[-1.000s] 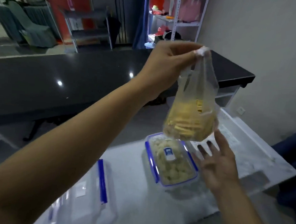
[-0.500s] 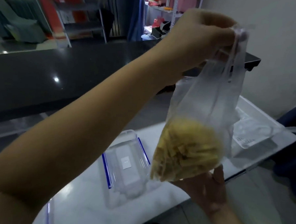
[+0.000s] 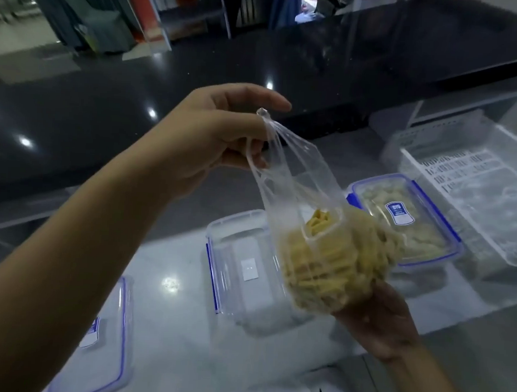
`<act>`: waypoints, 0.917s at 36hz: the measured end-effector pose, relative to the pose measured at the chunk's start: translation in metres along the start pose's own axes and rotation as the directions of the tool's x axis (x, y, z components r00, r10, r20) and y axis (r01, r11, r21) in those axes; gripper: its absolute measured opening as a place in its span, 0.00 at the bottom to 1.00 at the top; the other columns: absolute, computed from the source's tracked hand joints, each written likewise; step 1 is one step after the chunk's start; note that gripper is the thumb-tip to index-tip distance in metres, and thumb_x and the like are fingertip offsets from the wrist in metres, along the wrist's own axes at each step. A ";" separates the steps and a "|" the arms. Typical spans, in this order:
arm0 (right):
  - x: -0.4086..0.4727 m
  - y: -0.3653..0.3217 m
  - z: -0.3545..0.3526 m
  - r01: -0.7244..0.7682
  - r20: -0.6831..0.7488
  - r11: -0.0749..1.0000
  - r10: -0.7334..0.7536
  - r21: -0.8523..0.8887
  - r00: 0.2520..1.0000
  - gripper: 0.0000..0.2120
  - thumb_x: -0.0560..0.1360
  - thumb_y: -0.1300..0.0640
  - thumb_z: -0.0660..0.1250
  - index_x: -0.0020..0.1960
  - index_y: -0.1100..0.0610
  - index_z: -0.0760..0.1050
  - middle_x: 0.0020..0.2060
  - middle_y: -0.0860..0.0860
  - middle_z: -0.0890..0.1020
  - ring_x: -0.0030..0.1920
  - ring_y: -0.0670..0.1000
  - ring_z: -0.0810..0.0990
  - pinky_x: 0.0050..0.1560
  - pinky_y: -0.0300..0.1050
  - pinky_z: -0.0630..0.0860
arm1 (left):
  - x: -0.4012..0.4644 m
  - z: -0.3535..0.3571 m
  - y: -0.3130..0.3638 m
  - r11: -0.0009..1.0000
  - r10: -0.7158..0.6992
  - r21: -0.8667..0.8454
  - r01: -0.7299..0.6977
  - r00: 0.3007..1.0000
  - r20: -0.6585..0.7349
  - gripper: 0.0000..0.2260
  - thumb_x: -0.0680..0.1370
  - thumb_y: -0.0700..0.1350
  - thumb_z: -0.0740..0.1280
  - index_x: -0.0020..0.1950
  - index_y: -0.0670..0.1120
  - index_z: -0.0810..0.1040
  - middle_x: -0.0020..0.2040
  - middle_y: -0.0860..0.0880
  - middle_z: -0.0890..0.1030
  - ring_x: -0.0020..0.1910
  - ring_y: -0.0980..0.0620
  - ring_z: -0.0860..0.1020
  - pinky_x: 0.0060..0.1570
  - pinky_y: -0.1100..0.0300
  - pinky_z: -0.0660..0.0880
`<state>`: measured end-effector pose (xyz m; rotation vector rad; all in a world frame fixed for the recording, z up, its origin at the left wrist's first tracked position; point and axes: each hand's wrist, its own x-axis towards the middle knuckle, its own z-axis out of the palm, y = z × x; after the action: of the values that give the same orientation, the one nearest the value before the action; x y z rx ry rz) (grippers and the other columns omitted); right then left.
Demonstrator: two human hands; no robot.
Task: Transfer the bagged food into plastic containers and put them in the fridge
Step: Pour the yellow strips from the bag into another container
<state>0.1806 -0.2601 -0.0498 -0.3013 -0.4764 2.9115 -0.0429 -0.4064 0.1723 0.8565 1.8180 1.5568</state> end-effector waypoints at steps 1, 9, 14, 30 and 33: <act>0.005 0.004 0.007 -0.031 0.019 0.998 0.032 -0.051 0.999 0.21 0.82 0.62 0.61 0.72 0.69 0.68 0.70 0.69 0.71 0.71 0.66 0.70 0.75 0.62 0.58 | -0.001 -0.003 -0.005 1.000 -0.003 -0.012 0.003 1.000 -0.013 0.12 0.70 0.37 0.70 0.51 0.47 0.85 0.37 0.44 0.80 0.32 0.52 0.80 0.38 0.58 0.81; 0.031 -0.004 0.007 -0.156 -0.172 0.975 0.128 -0.158 0.977 0.32 0.52 0.49 0.86 0.54 0.55 0.86 0.39 0.56 0.86 0.43 0.54 0.86 0.43 0.53 0.83 | -0.026 -0.046 -0.032 0.994 0.102 -0.045 -0.101 0.995 0.021 0.13 0.72 0.36 0.71 0.54 0.48 0.85 0.40 0.47 0.84 0.39 0.51 0.83 0.45 0.59 0.81; 0.038 -0.025 0.010 -0.258 -0.229 0.900 0.185 -0.351 0.956 0.16 0.60 0.48 0.79 0.47 0.51 0.87 0.45 0.53 0.87 0.44 0.52 0.87 0.40 0.50 0.83 | -0.053 -0.061 -0.059 0.989 0.148 -0.013 -0.148 0.989 0.004 0.11 0.73 0.38 0.71 0.54 0.48 0.85 0.45 0.50 0.86 0.44 0.55 0.84 0.47 0.66 0.79; 0.054 -0.044 0.017 -0.369 -0.478 0.630 -0.004 -0.683 0.878 0.17 0.64 0.54 0.73 0.53 0.54 0.84 0.54 0.58 0.85 0.53 0.60 0.83 0.51 0.57 0.80 | -0.098 -0.046 -0.135 0.981 0.110 0.185 -0.067 0.966 -0.235 0.12 0.75 0.35 0.71 0.46 0.53 0.86 0.45 0.48 0.84 0.45 0.51 0.83 0.50 0.62 0.78; 0.061 -0.053 0.022 -0.380 -0.476 0.589 -0.009 -0.713 0.880 0.16 0.63 0.57 0.73 0.51 0.54 0.84 0.45 0.54 0.87 0.41 0.54 0.87 0.36 0.47 0.82 | -0.097 -0.040 -0.149 0.978 0.077 0.208 -0.024 0.965 -0.251 0.21 0.76 0.27 0.68 0.43 0.54 0.86 0.43 0.49 0.82 0.43 0.50 0.82 0.49 0.59 0.78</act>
<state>0.1243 -0.2049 -0.0224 -1.1563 -1.7341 2.4524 -0.0283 -0.5231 0.0335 0.8282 2.1878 1.5956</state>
